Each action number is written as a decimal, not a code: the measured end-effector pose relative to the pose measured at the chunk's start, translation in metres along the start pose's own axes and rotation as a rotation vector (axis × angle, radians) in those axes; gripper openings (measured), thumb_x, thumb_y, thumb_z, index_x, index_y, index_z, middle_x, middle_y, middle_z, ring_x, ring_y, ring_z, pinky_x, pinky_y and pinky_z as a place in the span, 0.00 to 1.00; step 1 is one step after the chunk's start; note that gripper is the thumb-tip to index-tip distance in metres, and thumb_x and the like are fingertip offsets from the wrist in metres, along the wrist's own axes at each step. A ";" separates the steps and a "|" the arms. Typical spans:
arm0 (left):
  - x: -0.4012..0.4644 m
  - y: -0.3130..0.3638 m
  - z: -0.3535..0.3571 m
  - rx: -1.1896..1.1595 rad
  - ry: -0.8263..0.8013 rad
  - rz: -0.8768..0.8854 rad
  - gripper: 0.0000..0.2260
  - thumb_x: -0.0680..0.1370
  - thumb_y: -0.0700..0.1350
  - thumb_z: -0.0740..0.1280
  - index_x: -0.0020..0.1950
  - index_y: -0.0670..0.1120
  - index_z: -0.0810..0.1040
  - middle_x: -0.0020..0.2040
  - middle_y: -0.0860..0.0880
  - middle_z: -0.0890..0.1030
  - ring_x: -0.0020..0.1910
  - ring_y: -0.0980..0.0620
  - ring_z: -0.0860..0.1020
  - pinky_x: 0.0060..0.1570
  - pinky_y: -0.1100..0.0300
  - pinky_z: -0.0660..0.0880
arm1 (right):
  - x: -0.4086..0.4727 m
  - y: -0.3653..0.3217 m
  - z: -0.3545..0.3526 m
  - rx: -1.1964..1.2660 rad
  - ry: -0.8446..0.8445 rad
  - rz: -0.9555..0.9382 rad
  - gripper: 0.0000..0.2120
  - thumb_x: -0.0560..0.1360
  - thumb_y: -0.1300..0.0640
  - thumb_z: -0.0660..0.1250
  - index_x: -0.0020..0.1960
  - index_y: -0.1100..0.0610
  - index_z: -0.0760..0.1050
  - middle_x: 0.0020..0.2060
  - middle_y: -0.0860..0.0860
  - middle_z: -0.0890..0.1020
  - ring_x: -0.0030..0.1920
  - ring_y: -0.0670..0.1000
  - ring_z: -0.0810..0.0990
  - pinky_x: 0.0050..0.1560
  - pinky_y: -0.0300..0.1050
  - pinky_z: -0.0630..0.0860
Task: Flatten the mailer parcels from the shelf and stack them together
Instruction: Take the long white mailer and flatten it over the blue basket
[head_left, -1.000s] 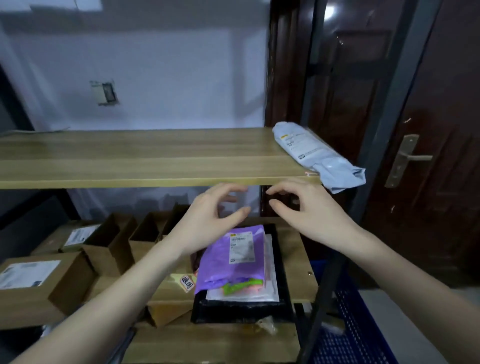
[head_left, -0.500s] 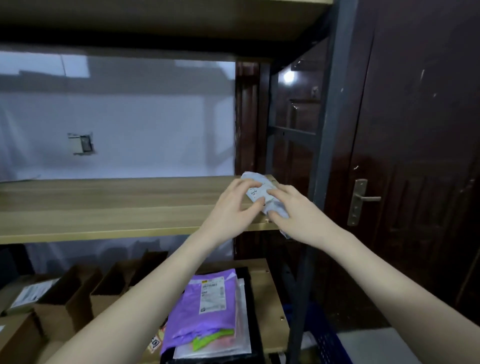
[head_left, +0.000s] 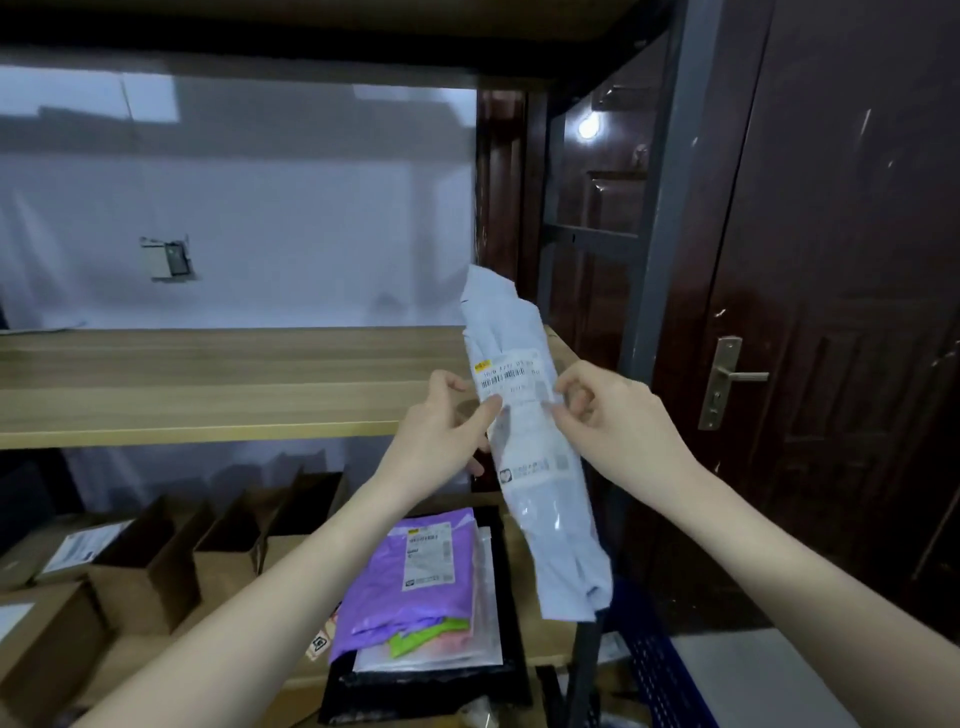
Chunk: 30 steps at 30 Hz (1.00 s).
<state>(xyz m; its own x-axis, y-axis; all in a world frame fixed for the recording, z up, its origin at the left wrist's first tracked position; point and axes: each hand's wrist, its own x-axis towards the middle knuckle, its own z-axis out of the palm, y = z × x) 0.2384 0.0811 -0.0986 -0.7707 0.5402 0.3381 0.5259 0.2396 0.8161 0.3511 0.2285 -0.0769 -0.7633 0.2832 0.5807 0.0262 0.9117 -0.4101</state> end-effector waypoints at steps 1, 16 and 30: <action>-0.002 -0.001 0.001 0.011 0.008 -0.006 0.16 0.75 0.56 0.66 0.54 0.50 0.64 0.34 0.50 0.83 0.28 0.52 0.81 0.39 0.54 0.78 | 0.000 0.003 0.001 -0.038 -0.036 0.002 0.13 0.74 0.51 0.66 0.56 0.52 0.72 0.47 0.49 0.76 0.48 0.50 0.77 0.51 0.49 0.75; -0.098 -0.149 0.062 0.072 -0.354 -0.102 0.24 0.71 0.55 0.69 0.66 0.54 0.68 0.67 0.51 0.72 0.66 0.53 0.72 0.62 0.60 0.70 | -0.133 0.071 0.076 0.152 -0.532 0.230 0.23 0.74 0.48 0.67 0.67 0.51 0.69 0.59 0.48 0.76 0.59 0.48 0.76 0.56 0.40 0.74; -0.105 -0.135 0.128 0.074 -0.590 0.152 0.20 0.77 0.49 0.67 0.67 0.57 0.66 0.63 0.58 0.69 0.62 0.64 0.68 0.59 0.80 0.59 | -0.175 0.112 0.092 0.214 -0.340 0.454 0.23 0.74 0.51 0.68 0.68 0.53 0.69 0.62 0.49 0.75 0.61 0.45 0.73 0.56 0.31 0.66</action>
<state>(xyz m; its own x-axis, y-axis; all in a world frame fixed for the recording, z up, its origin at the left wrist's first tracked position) 0.2942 0.0957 -0.3047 -0.3672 0.9231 0.1141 0.6542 0.1691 0.7372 0.4282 0.2535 -0.2886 -0.8706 0.4866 0.0723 0.2938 0.6323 -0.7169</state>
